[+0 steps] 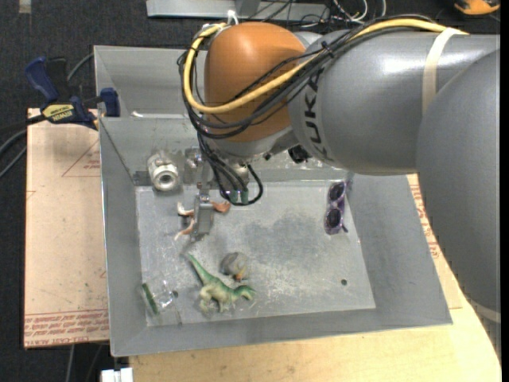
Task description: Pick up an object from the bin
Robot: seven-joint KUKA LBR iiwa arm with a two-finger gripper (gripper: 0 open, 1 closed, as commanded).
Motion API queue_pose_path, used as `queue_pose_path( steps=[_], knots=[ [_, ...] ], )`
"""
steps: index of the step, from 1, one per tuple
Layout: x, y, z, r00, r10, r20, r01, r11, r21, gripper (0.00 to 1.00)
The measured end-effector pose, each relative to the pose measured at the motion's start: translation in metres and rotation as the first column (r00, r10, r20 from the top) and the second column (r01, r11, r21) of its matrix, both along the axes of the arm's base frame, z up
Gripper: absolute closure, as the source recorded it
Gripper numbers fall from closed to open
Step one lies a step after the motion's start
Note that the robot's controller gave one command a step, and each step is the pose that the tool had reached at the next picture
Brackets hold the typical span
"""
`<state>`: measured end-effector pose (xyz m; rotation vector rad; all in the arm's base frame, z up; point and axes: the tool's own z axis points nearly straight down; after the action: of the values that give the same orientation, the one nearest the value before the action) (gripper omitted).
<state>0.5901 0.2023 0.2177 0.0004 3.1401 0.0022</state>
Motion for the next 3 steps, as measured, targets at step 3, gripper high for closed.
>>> queue_pose_path(
  steps=[3],
  knots=[
    [-0.046, -0.046, -0.127, 0.962, 0.274, 0.0, -0.274, 0.962, 0.002, 0.0]
  ],
)
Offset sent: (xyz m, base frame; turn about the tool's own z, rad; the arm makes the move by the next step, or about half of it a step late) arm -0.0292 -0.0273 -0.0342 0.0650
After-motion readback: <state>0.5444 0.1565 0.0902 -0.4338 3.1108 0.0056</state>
